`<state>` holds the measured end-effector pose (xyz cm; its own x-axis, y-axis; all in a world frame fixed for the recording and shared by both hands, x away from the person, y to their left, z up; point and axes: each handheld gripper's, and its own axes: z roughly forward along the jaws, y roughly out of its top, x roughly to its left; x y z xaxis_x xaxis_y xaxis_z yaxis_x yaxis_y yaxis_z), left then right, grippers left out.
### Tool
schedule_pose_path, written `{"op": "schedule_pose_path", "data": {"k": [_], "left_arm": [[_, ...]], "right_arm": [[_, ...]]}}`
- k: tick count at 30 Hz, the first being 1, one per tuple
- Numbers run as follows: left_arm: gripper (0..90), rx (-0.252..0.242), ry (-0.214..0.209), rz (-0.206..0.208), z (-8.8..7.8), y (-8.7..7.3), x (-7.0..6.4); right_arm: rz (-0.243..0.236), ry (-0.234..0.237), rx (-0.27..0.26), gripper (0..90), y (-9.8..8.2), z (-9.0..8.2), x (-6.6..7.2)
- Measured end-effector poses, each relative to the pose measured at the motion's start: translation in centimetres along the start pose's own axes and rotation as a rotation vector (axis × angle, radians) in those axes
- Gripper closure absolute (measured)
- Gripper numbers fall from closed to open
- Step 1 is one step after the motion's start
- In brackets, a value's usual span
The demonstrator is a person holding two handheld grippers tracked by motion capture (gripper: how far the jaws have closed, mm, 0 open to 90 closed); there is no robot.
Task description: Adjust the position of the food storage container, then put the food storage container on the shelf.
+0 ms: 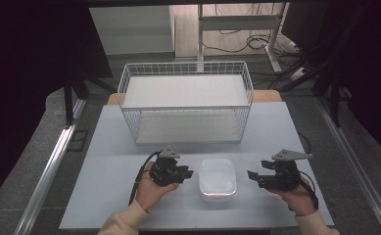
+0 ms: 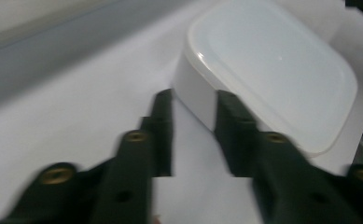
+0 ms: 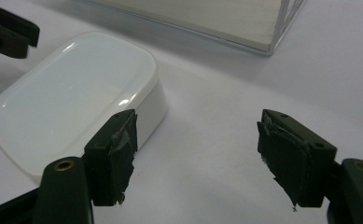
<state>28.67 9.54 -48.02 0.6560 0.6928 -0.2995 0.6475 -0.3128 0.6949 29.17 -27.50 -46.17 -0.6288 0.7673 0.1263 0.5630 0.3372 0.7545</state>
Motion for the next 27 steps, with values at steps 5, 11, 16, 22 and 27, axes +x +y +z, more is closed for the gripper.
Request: {"op": "schedule_pose_path", "data": {"k": [5,11,16,22,27], "left_arm": [[34.3,-0.023,0.015,-0.073,-1.8,-0.3,0.5],[28.0,-0.039,-0.002,-0.105,-2.3,-0.2,0.8],[24.4,-0.045,-0.016,-0.125,-2.2,-0.3,0.7],[23.9,-0.057,-0.039,-0.134,-2.1,0.3,0.7],[24.3,-0.061,-0.073,-0.14,-1.8,0.7,0.6]], "right_arm": [[-0.001,0.006,-0.016,27.0,0.1,-0.1,0.2],[0.002,0.017,-0.027,24.0,0.2,-0.2,0.4],[-0.006,0.009,-0.057,21.6,0.4,-0.3,0.8],[0.006,0.022,-0.052,21.8,0.2,-0.4,1.0],[0.035,0.041,-0.042,24.5,0.0,-0.7,1.1]]}}
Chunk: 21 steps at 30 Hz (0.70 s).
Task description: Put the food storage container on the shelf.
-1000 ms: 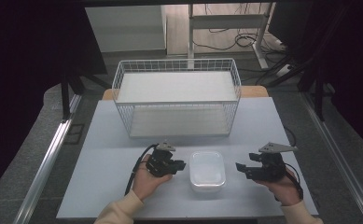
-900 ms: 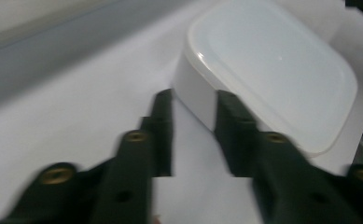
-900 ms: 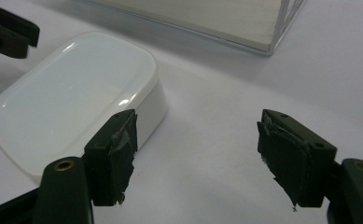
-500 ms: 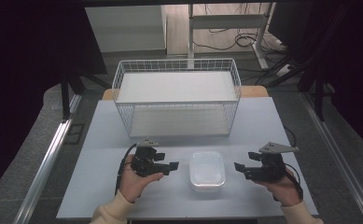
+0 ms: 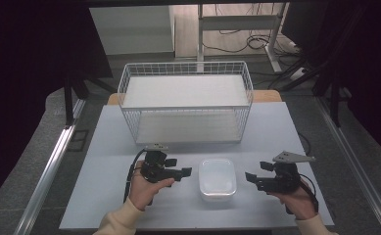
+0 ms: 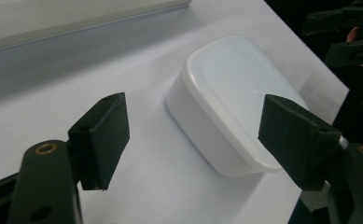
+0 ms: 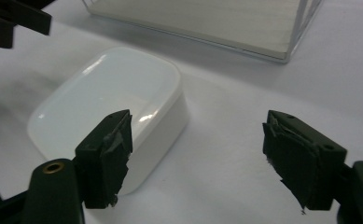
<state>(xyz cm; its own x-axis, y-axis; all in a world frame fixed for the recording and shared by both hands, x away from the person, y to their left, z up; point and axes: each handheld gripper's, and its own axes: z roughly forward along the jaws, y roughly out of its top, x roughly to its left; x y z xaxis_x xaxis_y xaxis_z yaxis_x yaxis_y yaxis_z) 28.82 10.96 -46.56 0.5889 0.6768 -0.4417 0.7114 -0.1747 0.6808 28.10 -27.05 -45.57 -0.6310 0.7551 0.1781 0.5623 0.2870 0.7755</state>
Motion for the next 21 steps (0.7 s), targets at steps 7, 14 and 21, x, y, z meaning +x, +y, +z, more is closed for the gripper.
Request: {"op": "schedule_pose_path", "data": {"k": [7,14,21], "left_arm": [[28.0,-0.002,-0.072,-0.043,0.6,0.4,0.1],[27.7,0.024,-0.098,-0.1,1.9,0.8,0.3],[27.7,0.037,-0.09,-0.12,2.3,0.7,0.4]], "right_arm": [[0.031,0.063,-0.01,26.2,0.3,-0.1,0.3],[0.068,0.086,0.006,28.7,1.2,1.1,1.1],[0.153,0.109,0.075,32.4,2.1,3.9,1.9]]}}
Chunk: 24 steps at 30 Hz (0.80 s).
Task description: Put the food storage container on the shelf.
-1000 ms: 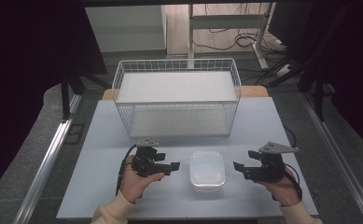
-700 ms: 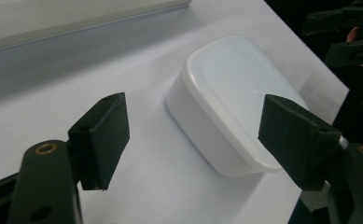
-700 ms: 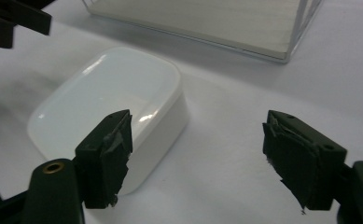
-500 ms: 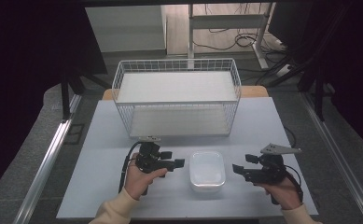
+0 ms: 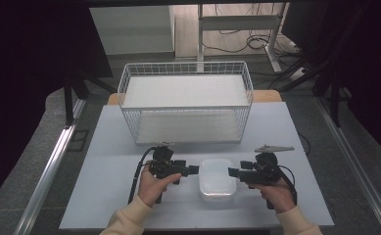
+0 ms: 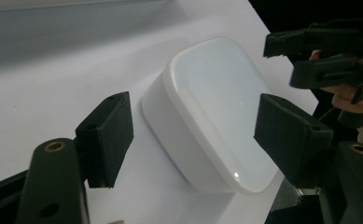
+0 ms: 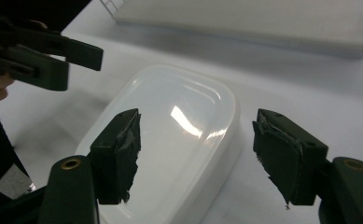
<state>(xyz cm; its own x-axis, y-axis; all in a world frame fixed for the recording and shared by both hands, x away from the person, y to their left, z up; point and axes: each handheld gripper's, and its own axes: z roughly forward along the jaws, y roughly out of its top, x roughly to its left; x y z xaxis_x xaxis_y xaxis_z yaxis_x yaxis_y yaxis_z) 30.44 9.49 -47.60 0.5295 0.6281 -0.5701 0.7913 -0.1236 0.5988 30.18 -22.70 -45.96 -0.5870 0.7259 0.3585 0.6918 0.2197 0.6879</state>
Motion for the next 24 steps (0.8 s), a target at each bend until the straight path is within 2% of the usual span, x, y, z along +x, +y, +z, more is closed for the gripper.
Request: {"op": "schedule_pose_path", "data": {"k": [3,4,5,8,15,16,17,19,20,22,23,24], "left_arm": [[27.7,0.018,-0.002,0.002,0.3,-0.2,0.0],[27.7,0.017,-0.007,0.0,0.4,-0.3,0.0],[28.8,0.033,-0.031,-0.011,0.9,-0.4,0.1],[29.7,0.055,-0.015,-0.012,1.7,-0.5,0.3],[33.5,0.094,-0.045,-0.034,3.2,-0.8,0.5],[35.2,0.094,-0.045,-0.034,3.2,-0.8,0.5],[38.8,0.095,-0.062,-0.039,3.4,-0.9,0.4],[46.7,0.102,-0.069,-0.043,3.5,-1.0,0.3],[46.7,0.111,-0.089,-0.043,3.6,-1.0,0.2],[50.4,0.106,-0.073,-0.04,3.5,-1.1,-0.1],[55.2,0.095,-0.071,-0.054,3.4,-1.1,-0.2],[57.8,0.087,-0.069,-0.052,3.3,-1.1,-0.2]], "right_arm": [[0.019,0.015,0.039,33.8,-0.7,1.0,-0.2],[0.019,0.015,0.039,33.8,-0.7,1.0,-0.2],[0.035,0.028,0.04,34.9,-1.0,1.1,-0.4],[0.046,0.03,0.049,35.6,-1.2,1.3,-0.3],[0.084,0.057,0.065,40.4,-1.7,1.5,-1.0],[0.084,0.057,0.065,40.4,-1.7,1.5,-1.0],[0.103,0.072,0.06,46.2,-1.8,1.5,-1.1],[0.111,0.081,0.059,48.8,-1.8,1.5,-1.2],[0.124,0.095,0.067,50.6,-1.8,1.5,-1.2],[0.152,0.095,0.059,55.3,-2.0,1.5,-1.4],[0.189,0.107,0.059,58.2,-2.0,1.3,-1.6],[0.205,0.114,0.056,59.7,-2.1,1.3,-1.7]]}}
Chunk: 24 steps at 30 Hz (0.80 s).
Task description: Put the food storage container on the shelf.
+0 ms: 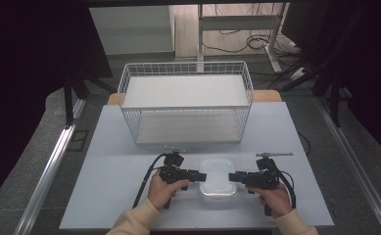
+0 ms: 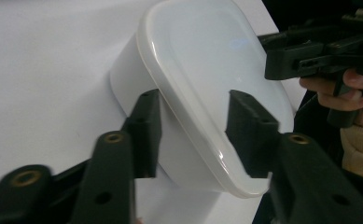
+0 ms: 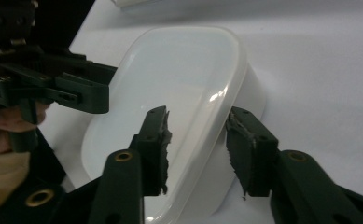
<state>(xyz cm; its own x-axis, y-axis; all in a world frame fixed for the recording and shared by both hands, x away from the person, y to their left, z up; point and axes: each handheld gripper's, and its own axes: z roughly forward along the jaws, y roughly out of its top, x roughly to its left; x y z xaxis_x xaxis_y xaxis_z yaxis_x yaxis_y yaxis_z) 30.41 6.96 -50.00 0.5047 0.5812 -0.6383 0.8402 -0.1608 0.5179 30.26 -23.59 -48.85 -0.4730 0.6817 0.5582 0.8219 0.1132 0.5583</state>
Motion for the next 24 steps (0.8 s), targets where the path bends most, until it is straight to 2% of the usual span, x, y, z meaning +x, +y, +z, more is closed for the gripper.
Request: {"op": "schedule_pose_path", "data": {"k": [1,3,6,8,12,16,20,23,24], "left_arm": [[59.9,0.0,0.0,0.0,0.0,0.0,0.0],[63.3,-0.002,-0.003,-0.014,-0.3,-0.1,-0.1],[66.7,-0.014,-0.007,-0.002,-0.7,-0.2,-0.5],[67.3,-0.021,-0.01,-0.003,-0.8,-0.2,-0.6],[73.6,-0.055,-0.043,0.016,-1.8,-0.4,-0.8],[78.0,-0.086,-0.035,0.031,-2.3,-0.4,-0.8],[80.0,-0.092,-0.04,0.044,-2.5,-0.4,-0.9],[80.6,-0.101,-0.061,0.05,-2.8,-0.5,-1.1],[81.0,-0.108,-0.064,0.064,-3.0,-0.4,-1.4]], "right_arm": [[0.0,0.0,0.0,59.7,0.0,0.0,0.0],[0.054,0.034,-0.014,65.4,-0.3,-0.5,-0.4],[0.065,0.051,-0.021,68.8,-0.6,-1.0,-0.3],[0.065,0.054,-0.023,69.4,-0.6,-1.1,-0.3],[0.071,0.067,-0.041,73.6,-0.7,-1.5,-0.1],[0.066,0.082,-0.055,77.9,-0.7,-1.7,0.2],[0.043,0.069,-0.064,78.4,-0.6,-1.8,0.5],[0.035,0.06,-0.072,77.9,-0.6,-1.8,0.5],[0.026,0.062,-0.081,77.7,-0.6,-1.9,0.6]]}}
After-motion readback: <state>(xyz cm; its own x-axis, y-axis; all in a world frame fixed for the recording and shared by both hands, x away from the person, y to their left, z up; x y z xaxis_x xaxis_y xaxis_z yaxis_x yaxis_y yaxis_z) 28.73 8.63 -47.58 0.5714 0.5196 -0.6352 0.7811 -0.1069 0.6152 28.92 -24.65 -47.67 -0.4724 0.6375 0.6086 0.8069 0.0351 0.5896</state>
